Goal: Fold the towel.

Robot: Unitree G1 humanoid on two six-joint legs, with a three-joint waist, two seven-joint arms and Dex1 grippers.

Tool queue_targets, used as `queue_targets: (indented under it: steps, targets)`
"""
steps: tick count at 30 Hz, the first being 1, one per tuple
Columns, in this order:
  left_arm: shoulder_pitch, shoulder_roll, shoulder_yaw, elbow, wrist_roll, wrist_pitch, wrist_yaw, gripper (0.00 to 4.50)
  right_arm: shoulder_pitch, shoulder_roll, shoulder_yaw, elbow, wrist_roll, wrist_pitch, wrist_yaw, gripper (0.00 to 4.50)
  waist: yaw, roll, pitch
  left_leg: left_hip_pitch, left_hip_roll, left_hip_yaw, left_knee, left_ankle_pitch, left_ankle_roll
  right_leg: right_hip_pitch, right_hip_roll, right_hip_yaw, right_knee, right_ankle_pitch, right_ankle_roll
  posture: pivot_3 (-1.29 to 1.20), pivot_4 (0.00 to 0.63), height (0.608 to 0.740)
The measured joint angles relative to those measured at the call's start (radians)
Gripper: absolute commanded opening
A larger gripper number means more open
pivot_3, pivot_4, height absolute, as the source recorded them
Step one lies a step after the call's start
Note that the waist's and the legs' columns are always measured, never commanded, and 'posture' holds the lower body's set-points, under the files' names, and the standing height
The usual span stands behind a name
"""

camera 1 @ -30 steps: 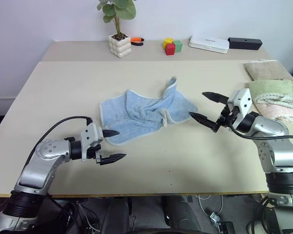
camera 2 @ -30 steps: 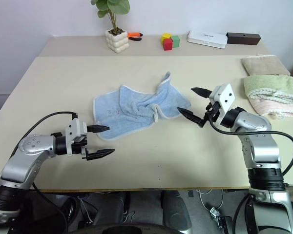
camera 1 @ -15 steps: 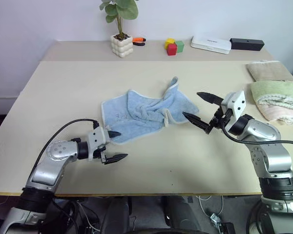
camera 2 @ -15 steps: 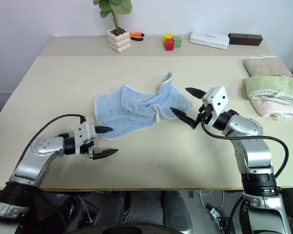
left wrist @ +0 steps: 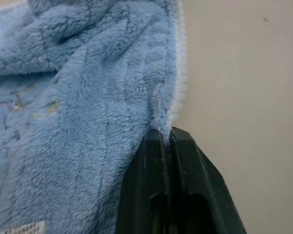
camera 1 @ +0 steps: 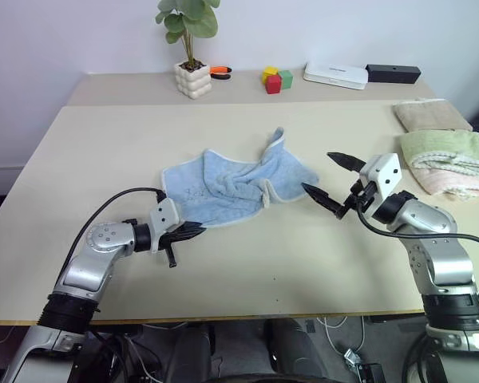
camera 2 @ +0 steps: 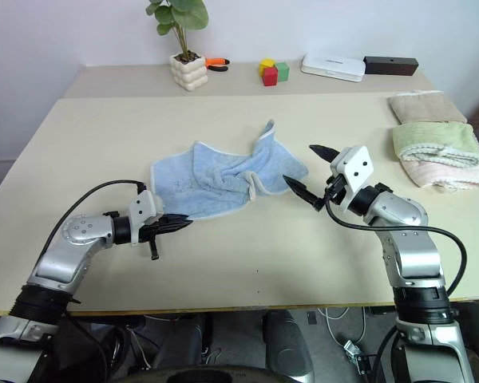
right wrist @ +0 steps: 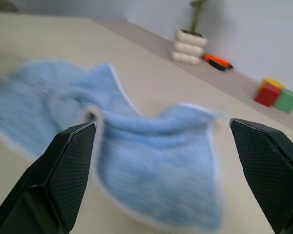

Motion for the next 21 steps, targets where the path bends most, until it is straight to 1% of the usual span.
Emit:
queue_targets:
  steps: [4, 8, 11, 16, 21]
  targets:
    - [0.044, 0.042, 0.108, -0.037, -0.115, 0.125, -0.015, 0.02, -0.029, -0.046, 0.056, 0.156, -0.135, -0.136, 0.003, 4.50, -0.004, 0.000, 0.001, -0.002, 0.001, 0.000, -0.002, 0.000, 0.000, -0.004, 0.001, 0.000, 0.001, 0.000, 0.000, 0.00, 0.150, 0.740]
    - [0.050, 0.065, 0.221, -0.088, -0.172, 0.150, 0.011, 0.02, -0.094, -0.110, 0.139, 0.314, -0.276, -0.312, 0.020, 4.50, 0.001, 0.000, 0.002, -0.002, 0.000, 0.001, -0.002, 0.000, 0.000, -0.004, 0.000, 0.000, 0.001, 0.000, 0.000, 0.00, 0.150, 0.740]
    - [0.072, 0.065, 0.279, -0.119, -0.198, 0.160, 0.036, 0.02, -0.124, -0.113, 0.176, 0.392, -0.304, -0.398, 0.052, 4.50, 0.000, -0.001, 0.002, -0.002, 0.000, 0.001, -0.002, 0.000, 0.000, -0.003, 0.000, 0.000, 0.000, 0.000, 0.001, 0.00, 0.150, 0.740]
    - [0.116, 0.066, 0.314, -0.161, -0.238, 0.195, 0.048, 0.02, -0.187, -0.111, 0.225, 0.529, -0.362, -0.539, 0.059, 4.50, -0.001, -0.002, 0.002, -0.001, 0.001, 0.001, -0.002, 0.000, 0.000, -0.003, 0.000, 0.000, 0.001, 0.000, 0.000, 0.00, 0.150, 0.740]
    - [0.123, 0.065, 0.363, -0.168, -0.275, 0.217, 0.074, 0.02, -0.273, -0.086, 0.267, 0.643, -0.422, -0.630, 0.017, 4.50, -0.009, -0.003, 0.002, -0.001, 0.001, 0.001, -0.002, 0.000, 0.000, -0.003, 0.000, 0.000, 0.001, -0.002, -0.002, 0.00, 0.150, 0.740]
